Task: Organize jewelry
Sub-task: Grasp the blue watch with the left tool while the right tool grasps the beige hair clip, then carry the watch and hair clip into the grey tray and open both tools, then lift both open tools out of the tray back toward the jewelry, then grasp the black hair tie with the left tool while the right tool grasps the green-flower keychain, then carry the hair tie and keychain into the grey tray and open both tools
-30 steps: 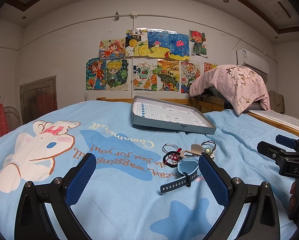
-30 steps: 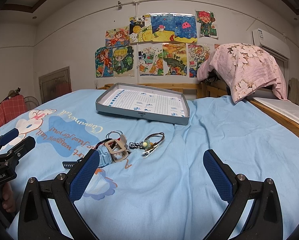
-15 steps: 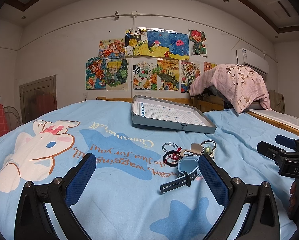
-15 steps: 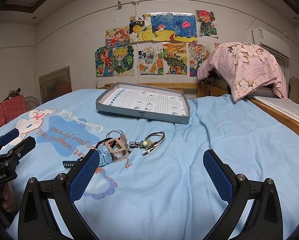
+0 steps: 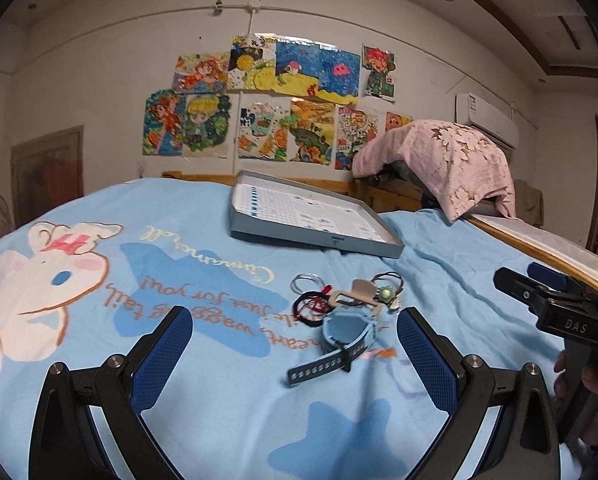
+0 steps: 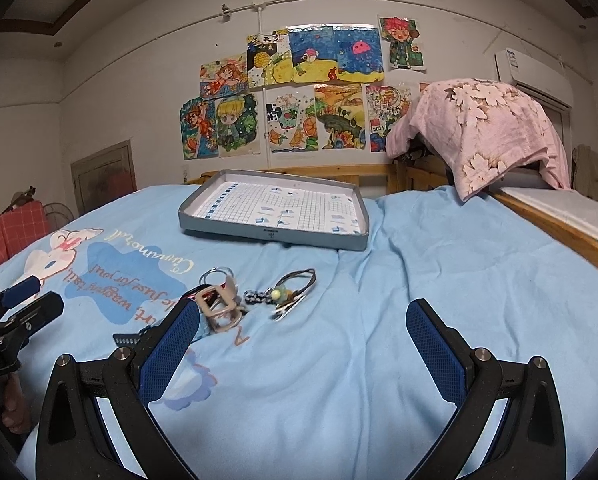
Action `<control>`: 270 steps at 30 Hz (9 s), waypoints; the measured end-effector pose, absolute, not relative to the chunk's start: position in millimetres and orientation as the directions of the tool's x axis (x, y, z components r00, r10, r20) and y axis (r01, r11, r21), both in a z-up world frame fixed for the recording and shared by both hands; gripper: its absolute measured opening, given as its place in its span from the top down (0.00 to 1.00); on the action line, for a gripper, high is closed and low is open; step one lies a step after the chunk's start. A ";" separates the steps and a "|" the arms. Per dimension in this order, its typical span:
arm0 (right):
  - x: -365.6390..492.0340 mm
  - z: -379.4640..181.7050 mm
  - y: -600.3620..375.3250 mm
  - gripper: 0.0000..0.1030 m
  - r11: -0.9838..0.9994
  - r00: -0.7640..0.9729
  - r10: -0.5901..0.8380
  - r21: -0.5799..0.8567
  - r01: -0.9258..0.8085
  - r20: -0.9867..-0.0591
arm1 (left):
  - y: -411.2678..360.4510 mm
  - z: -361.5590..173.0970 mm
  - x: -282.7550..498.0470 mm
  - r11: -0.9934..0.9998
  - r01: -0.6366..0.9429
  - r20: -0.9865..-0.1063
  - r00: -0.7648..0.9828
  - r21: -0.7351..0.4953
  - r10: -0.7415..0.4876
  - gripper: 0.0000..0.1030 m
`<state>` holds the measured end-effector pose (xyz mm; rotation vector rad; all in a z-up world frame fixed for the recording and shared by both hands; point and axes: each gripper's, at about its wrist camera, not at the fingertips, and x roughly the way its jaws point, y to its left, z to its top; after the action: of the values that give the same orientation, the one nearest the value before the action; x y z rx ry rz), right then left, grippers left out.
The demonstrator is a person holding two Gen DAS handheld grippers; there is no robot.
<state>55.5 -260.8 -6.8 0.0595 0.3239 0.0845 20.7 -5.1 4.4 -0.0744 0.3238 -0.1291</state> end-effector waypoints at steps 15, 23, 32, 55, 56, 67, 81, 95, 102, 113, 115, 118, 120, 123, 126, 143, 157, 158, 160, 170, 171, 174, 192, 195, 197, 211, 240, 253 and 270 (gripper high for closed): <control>120.3 3.1 -250.7 0.01 0.982 0.919 0.185 0.030 -0.187 -0.348 | -6.8 8.9 83.1 0.978 0.092 -0.418 0.893 -0.189 -0.165 0.00; 155.2 -3.8 -237.3 0.01 0.966 0.901 0.257 0.059 -0.253 -0.350 | 0.5 1.2 115.0 0.971 0.055 -0.463 0.872 -0.232 -0.161 0.00; 187.8 -14.1 -231.9 0.02 0.927 0.832 0.374 0.163 -0.337 -0.410 | -1.3 -10.2 138.2 0.962 0.076 -0.525 0.825 -0.264 -0.209 0.03; 220.3 -54.2 -201.1 0.83 0.801 0.590 0.584 0.281 -0.529 -0.557 | -28.2 -48.0 164.1 0.920 0.218 -0.696 0.602 -0.327 -0.390 0.89; 221.2 -55.3 -199.1 0.83 0.799 0.583 0.586 0.278 -0.534 -0.563 | -28.1 -48.7 164.8 0.919 0.216 -0.700 0.597 -0.329 -0.391 0.91; 214.7 -57.5 -195.1 0.95 0.806 0.595 0.572 0.251 -0.536 -0.565 | -20.0 -47.2 159.6 0.918 0.195 -0.674 0.628 -0.346 -0.388 0.96; 227.6 -11.6 -224.4 0.96 0.814 0.723 0.576 0.354 -0.461 -0.382 | 3.6 11.1 185.6 0.928 0.170 -0.526 0.784 -0.331 -0.331 0.96; 333.0 19.9 -208.2 0.96 0.926 0.862 0.355 0.259 -0.273 -0.360 | 22.1 36.7 319.4 0.958 0.055 -0.478 0.858 -0.283 -0.190 0.96; 361.4 4.8 -195.9 0.96 0.960 0.885 0.274 0.161 -0.228 -0.377 | 19.1 20.1 357.8 0.971 0.019 -0.548 0.823 -0.240 -0.152 0.96; 365.2 -17.7 -190.4 0.94 0.960 0.856 0.279 0.137 -0.244 -0.434 | 10.2 10.0 363.5 0.978 0.006 -0.583 0.803 -0.208 -0.128 0.89; 363.4 -14.7 -192.1 0.84 0.961 0.856 0.275 0.139 -0.238 -0.438 | 12.1 9.9 360.6 0.976 0.004 -0.581 0.803 -0.218 -0.133 0.55; 352.0 -9.6 -198.0 0.54 0.967 0.878 0.250 0.145 -0.208 -0.407 | 16.6 12.1 344.7 0.966 -0.001 -0.527 0.838 -0.260 -0.141 0.33; 344.6 -3.7 -204.0 0.54 0.967 0.884 0.248 0.158 -0.201 -0.396 | 15.6 14.4 333.7 0.966 -0.007 -0.518 0.845 -0.260 -0.133 0.33; 326.7 6.0 -216.5 0.52 0.965 0.895 0.245 0.182 -0.189 -0.372 | 14.1 19.9 312.7 0.964 0.001 -0.486 0.864 -0.264 -0.134 0.18; 296.1 18.5 -230.6 0.28 0.959 0.915 0.256 0.205 -0.198 -0.311 | 14.0 28.4 286.2 0.964 0.013 -0.419 0.899 -0.265 -0.127 0.05; 130.5 38.9 -239.3 0.03 0.957 0.939 0.284 0.119 -0.265 -0.194 | -3.4 51.3 119.4 0.987 0.065 -0.229 0.969 -0.146 -0.098 0.00; 63.8 31.9 -242.6 0.03 0.972 0.951 0.230 0.087 -0.217 -0.205 | -3.6 33.6 51.7 0.992 0.034 -0.207 0.977 -0.118 -0.058 0.00; 61.7 31.6 -243.3 0.03 0.973 0.953 0.226 0.086 -0.213 -0.203 | -3.4 32.0 49.9 0.992 0.032 -0.210 0.976 -0.120 -0.057 0.00; 56.7 29.7 -244.8 0.03 0.975 0.955 0.217 0.085 -0.204 -0.201 | -4.2 28.9 47.6 0.992 0.031 -0.217 0.974 -0.123 -0.057 0.00; 67.1 28.1 -248.6 0.03 0.975 0.953 0.212 0.113 -0.192 -0.215 | 2.8 27.7 63.9 0.983 0.032 -0.286 0.955 -0.180 -0.083 0.00; 68.9 27.6 -247.8 0.03 0.975 0.955 0.210 0.113 -0.190 -0.212 | 3.7 28.3 67.1 0.982 0.030 -0.291 0.953 -0.186 -0.084 0.00; 78.2 30.9 -248.2 0.03 0.978 0.960 0.198 0.106 -0.180 -0.198 | 6.6 31.4 78.4 0.980 0.012 -0.289 0.955 -0.197 -0.070 0.00; 173.3 28.7 -250.6 0.03 0.974 0.946 0.221 0.106 -0.201 -0.238 | 15.9 23.6 166.7 0.982 0.032 -0.374 0.922 -0.184 -0.100 0.00; 190.2 14.5 -251.2 0.04 0.969 0.929 0.236 0.134 -0.205 -0.284 | 14.0 11.8 173.1 0.983 0.043 -0.404 0.908 -0.181 -0.114 0.00; 195.3 4.2 -249.3 0.06 0.967 0.919 0.248 0.138 -0.215 -0.306 | 11.5 1.3 176.7 0.983 0.058 -0.427 0.895 -0.174 -0.129 0.00; 200.0 -43.6 -237.3 0.54 0.951 0.842 0.306 0.107 -0.289 -0.444 | 8.3 -52.1 211.2 0.939 0.173 -0.587 0.743 -0.296 -0.322 0.65; 211.2 -60.7 -221.8 0.80 0.945 0.787 0.308 0.078 -0.317 -0.534 | 1.2 -60.8 210.8 0.913 0.249 -0.589 0.702 -0.323 -0.400 0.95; 192.2 -49.4 -220.3 0.83 0.945 0.841 0.306 0.034 -0.325 -0.446 | 3.9 -46.5 195.3 0.909 0.273 -0.502 0.765 -0.315 -0.404 0.95; 264.5 7.5 -243.0 0.83 0.964 0.901 0.265 0.082 -0.253 -0.342 | -7.3 27.6 284.2 0.963 0.167 -0.453 0.857 -0.210 -0.247 0.95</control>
<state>264.5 -243.0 7.5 0.0358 0.3590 0.2678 284.2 -7.3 27.6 -0.1665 0.4971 -0.2184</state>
